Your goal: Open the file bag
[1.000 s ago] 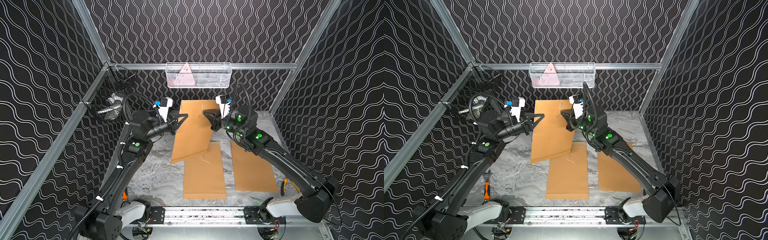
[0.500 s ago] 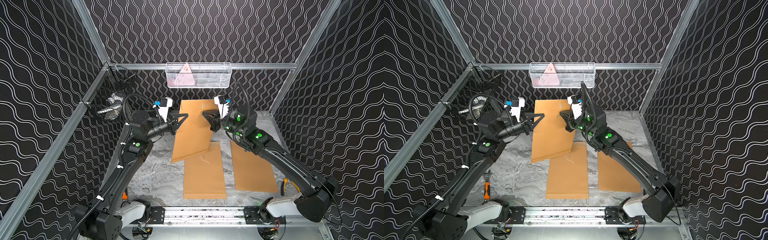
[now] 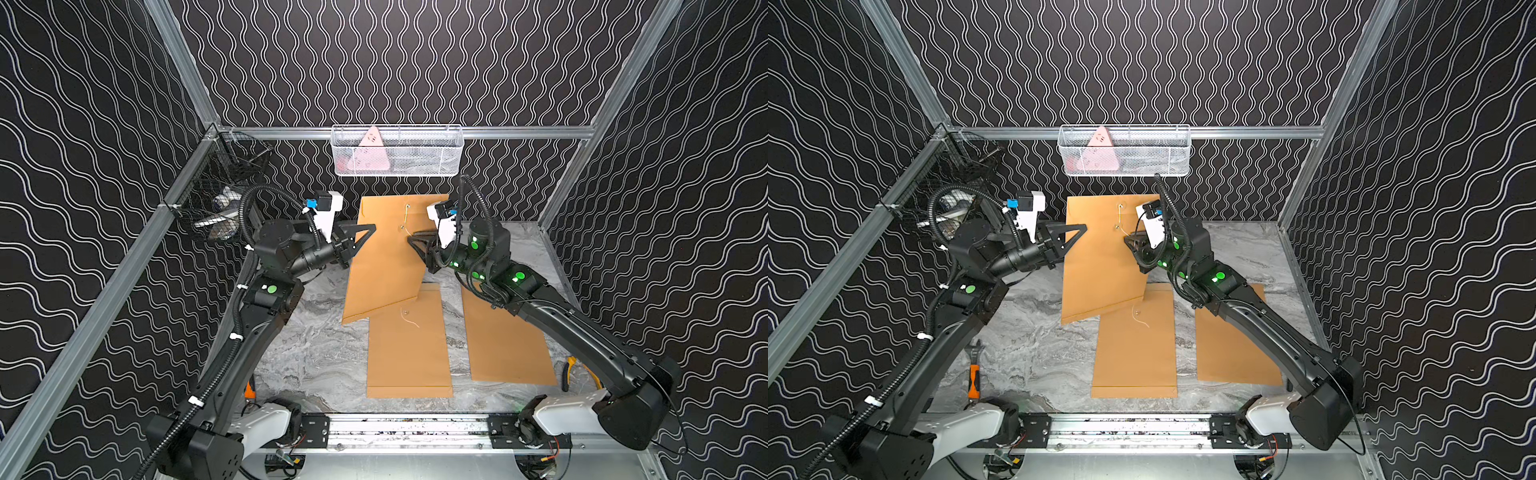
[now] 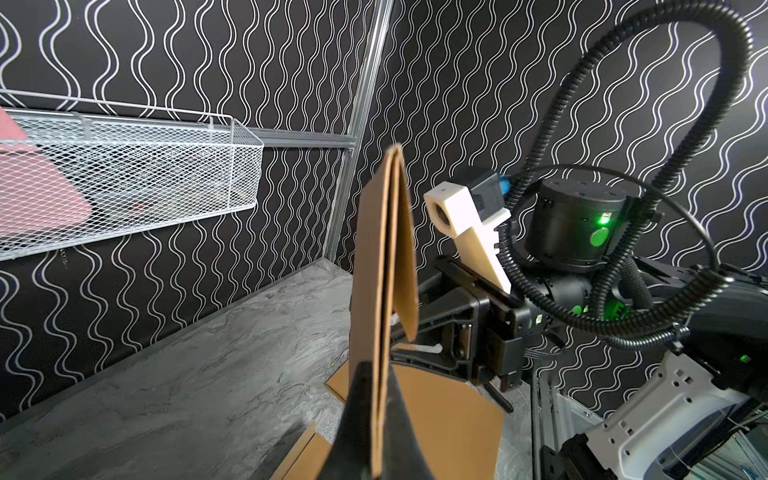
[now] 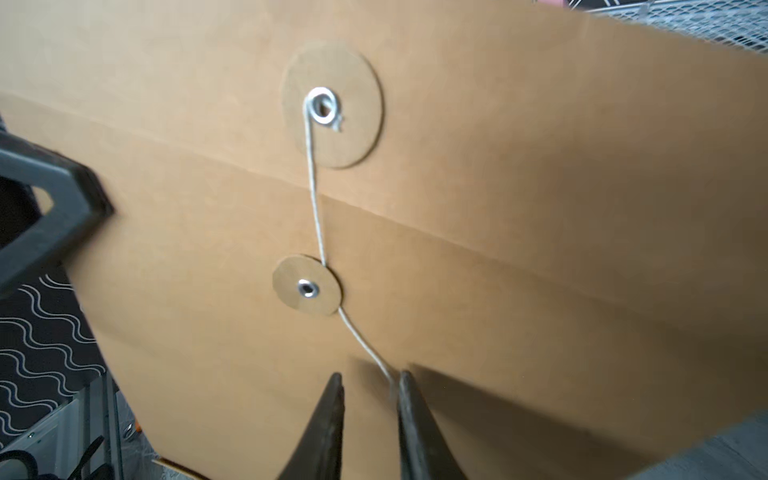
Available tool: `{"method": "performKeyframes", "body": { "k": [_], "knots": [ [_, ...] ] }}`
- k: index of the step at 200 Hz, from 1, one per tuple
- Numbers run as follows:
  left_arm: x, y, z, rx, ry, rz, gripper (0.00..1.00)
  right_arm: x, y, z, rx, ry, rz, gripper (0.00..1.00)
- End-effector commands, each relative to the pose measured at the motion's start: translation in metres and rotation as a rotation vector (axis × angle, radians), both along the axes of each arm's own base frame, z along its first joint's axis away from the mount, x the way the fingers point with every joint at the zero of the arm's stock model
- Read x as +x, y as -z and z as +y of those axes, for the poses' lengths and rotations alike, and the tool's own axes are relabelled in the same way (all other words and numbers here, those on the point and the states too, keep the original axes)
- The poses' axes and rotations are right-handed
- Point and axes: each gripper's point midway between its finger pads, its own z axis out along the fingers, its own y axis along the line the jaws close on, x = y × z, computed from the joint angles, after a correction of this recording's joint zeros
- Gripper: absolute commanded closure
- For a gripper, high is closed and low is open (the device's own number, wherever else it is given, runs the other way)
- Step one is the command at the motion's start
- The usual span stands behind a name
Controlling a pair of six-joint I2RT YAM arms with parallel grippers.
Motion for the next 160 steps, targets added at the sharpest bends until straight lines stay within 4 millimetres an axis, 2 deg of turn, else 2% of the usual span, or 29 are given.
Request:
{"method": "performKeyframes", "body": {
  "k": [1,101,160],
  "knots": [
    [-0.008,-0.013,0.0,-0.011,0.017,-0.038,1.0,0.004,-0.001,0.001,-0.01,0.005,-0.021,0.76],
    [-0.016,-0.016,-0.002,-0.009,0.04,-0.046,1.0,0.009,-0.009,0.01,0.01,-0.016,-0.041,0.76],
    [-0.017,-0.016,-0.001,-0.009,0.04,-0.044,1.0,0.01,-0.01,0.015,0.016,-0.035,-0.041,0.83]
  ]
}}
